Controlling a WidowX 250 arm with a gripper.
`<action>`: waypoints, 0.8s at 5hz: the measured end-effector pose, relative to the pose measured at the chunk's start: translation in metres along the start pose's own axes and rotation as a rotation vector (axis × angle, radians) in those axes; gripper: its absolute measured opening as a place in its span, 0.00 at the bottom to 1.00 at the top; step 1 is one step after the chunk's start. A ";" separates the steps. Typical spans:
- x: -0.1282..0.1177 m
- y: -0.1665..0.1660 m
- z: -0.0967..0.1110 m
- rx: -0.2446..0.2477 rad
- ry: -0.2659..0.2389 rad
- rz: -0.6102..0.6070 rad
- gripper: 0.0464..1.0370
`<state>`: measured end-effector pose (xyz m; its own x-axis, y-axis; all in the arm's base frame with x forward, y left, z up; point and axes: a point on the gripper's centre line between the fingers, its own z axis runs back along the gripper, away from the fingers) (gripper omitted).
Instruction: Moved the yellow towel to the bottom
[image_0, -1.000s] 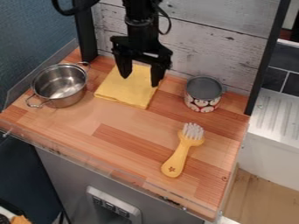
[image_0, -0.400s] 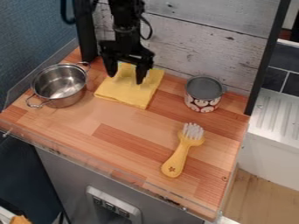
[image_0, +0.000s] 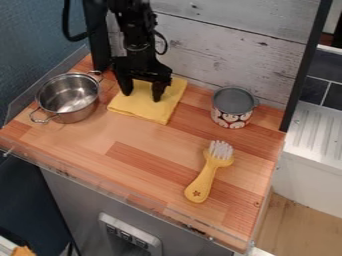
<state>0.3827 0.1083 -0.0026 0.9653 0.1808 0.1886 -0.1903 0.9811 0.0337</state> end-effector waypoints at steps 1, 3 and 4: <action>-0.023 -0.008 0.002 -0.038 0.038 -0.015 0.96; -0.099 -0.035 0.019 -0.055 0.133 -0.119 0.96; -0.118 -0.043 0.021 -0.052 0.140 -0.167 0.96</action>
<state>0.2736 0.0437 -0.0055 0.9987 0.0197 0.0462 -0.0198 0.9998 0.0018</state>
